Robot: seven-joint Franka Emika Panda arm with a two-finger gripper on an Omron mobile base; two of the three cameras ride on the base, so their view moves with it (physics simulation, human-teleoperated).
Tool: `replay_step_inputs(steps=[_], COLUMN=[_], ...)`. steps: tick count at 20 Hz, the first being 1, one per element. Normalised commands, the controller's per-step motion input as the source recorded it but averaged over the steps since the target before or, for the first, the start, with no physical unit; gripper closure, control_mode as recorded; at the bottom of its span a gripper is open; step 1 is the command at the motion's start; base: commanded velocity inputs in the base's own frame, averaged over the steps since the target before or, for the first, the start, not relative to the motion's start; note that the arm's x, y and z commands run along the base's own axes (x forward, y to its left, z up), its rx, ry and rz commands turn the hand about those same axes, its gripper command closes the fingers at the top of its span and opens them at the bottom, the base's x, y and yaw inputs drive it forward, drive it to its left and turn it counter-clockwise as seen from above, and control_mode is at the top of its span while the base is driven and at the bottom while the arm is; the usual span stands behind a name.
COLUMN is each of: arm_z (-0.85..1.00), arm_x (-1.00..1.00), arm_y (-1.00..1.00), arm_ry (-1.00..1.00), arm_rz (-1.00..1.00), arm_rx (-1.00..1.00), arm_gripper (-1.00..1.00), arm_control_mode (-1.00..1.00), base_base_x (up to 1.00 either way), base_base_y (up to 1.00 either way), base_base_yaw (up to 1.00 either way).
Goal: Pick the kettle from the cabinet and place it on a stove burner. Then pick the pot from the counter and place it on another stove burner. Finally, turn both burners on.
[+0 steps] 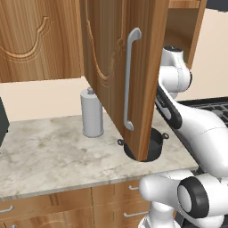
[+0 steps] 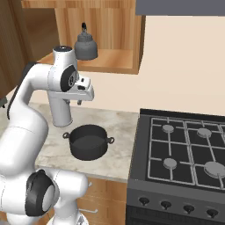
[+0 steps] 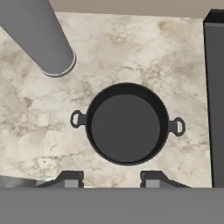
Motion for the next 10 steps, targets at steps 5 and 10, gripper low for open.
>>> replay_step_inputs(steps=[5, 10], arm_z=[0.00, 0.01], arm_x=[0.00, 0.00], arm_y=[0.00, 0.00], arm_ry=[-0.05, -0.10], arm_rz=[0.00, 0.00], arm_rx=[0.00, 0.00], arm_gripper=[-1.00, -1.00], arm_control_mode=[-1.00, -1.00], base_base_x=[0.00, 0.00], base_base_y=[0.00, 0.00], base_base_yaw=[0.00, 0.00])
